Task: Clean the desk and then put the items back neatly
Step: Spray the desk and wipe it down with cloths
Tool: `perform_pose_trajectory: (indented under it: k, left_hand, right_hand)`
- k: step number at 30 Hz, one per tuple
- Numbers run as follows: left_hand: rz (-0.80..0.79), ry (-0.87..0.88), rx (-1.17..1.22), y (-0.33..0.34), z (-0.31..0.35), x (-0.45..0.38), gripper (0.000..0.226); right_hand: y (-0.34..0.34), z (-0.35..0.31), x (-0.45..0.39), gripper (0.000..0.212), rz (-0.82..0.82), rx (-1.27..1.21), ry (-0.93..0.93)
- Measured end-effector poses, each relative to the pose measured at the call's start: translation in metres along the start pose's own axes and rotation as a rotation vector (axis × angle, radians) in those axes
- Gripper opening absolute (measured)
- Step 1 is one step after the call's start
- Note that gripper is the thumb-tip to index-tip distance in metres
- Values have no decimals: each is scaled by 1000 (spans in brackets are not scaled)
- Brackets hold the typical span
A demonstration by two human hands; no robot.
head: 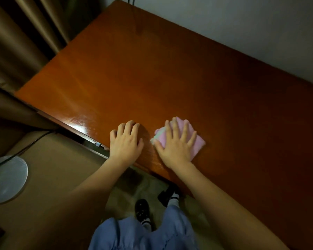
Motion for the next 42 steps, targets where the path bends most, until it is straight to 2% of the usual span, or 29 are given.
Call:
perform_pose_trajectory:
  k: [3, 7, 11, 14, 16, 18, 20, 23, 27, 32, 36, 38, 42]
  left_hand:
    - [-3, 33, -14, -2, 13, -12, 53]
    - [8, 95, -33, -8, 48, -28, 53]
    - [22, 141, -37, -7, 78, -38, 55]
    - [33, 162, -47, -7, 91, -51, 58]
    - [38, 167, -41, -8, 94, -59, 59]
    - [40, 168, -37, -9, 95, -68, 60]
    - [25, 161, -39, -10, 97, -80, 64]
    - [-26, 138, -41, -11, 102, -101, 63]
    - [-94, 122, -47, -17, 114, -123, 65]
    - [-98, 120, -71, -27, 127, -160, 67]
    - [-97, 95, -53, -28, 138, -183, 67]
    - [-95, 88, -59, -29, 142, -193, 68]
    - [-88, 101, -56, -33, 152, -212, 68]
  right_hand:
    - [13, -2, 33, 77, -35, 71, -222]
    - [23, 51, 67, 71, -157, 104, -247]
    - [-1, 106, 53, 74, -71, 106, -96]
    - [-28, 144, 12, 82, 22, 47, 107]
    - [-48, 155, -22, 79, 95, -33, 261]
    - [-56, 147, -53, 74, 132, -72, 327]
    - [-55, 127, -71, 76, 135, -58, 273]
    - [-47, 101, -69, 79, 85, 7, 63]
    - [-42, 115, -46, 75, 29, 101, -180]
    - [-69, 171, -83, 80, 59, 36, 20]
    - [-101, 181, -152, 77, 133, -30, 179]
    - [-106, 171, -182, 75, 157, -37, 180]
    - [-106, 151, -200, 77, 131, -18, 68]
Point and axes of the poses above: each hand's wrist, its own x-axis away from the middle knuckle, its own y-axis out of the palm, z = x × y, the point moved 7 cm from there along -x, towards the middle knuckle, and after that the axes turned 12 degrees about -x, right-handed, at the moved point
